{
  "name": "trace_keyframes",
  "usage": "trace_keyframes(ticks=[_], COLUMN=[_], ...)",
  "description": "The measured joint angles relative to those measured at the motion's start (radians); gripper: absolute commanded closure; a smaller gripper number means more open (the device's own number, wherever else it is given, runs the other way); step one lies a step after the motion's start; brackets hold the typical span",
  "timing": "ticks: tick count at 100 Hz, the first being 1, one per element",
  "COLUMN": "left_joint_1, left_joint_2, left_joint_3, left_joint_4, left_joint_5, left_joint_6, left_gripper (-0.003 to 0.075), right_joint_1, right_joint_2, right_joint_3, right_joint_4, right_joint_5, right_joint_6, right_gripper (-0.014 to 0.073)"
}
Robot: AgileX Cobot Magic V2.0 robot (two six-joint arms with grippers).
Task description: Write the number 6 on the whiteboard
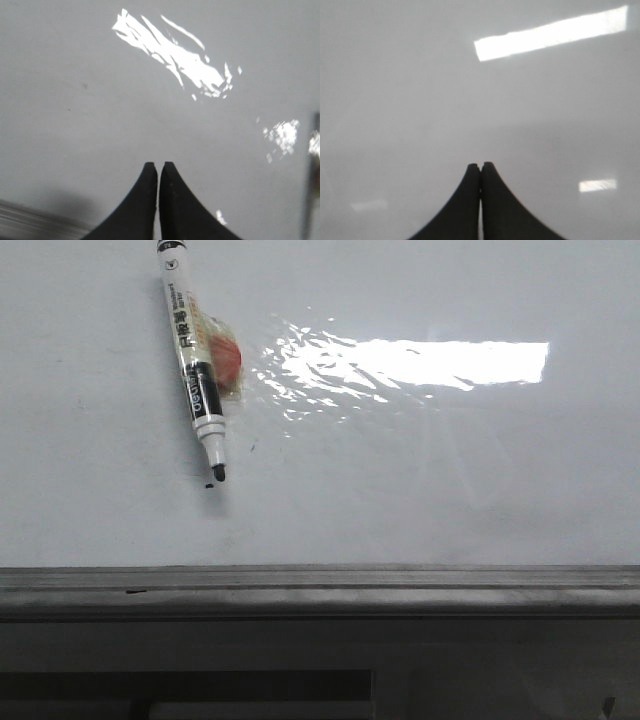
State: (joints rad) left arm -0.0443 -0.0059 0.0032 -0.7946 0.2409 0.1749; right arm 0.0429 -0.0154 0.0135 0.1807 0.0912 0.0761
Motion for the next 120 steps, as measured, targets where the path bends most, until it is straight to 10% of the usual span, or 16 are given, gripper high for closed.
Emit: trace_keyframes(ticks=[38, 84, 108, 120], left_joint_1=[0.000, 0.000, -0.028, -0.127], left_joint_2=[0.000, 0.173, 0.287, 0.315], left_joint_3=[0.000, -0.224, -0.276, -0.286], left_joint_4=[-0.223, 0.059, 0.089, 0.175], left_joint_5=[-0.038, 0.132, 0.202, 0.238], left_joint_6=[0.002, 0.111, 0.160, 0.202], left_gripper=[0.0739, 0.0734, 0.0346, 0.0330], right_joint_1=[0.000, 0.000, 0.000, 0.000], right_joint_2=[0.000, 0.000, 0.029, 0.029], right_joint_3=[0.000, -0.324, -0.355, -0.355], right_joint_4=[0.375, 0.192, 0.188, 0.186], right_joint_5=[-0.125, 0.299, 0.396, 0.421], right_joint_6=[0.000, -0.179, -0.193, -0.206], right_gripper=[0.0657, 0.0650, 0.0389, 0.0271])
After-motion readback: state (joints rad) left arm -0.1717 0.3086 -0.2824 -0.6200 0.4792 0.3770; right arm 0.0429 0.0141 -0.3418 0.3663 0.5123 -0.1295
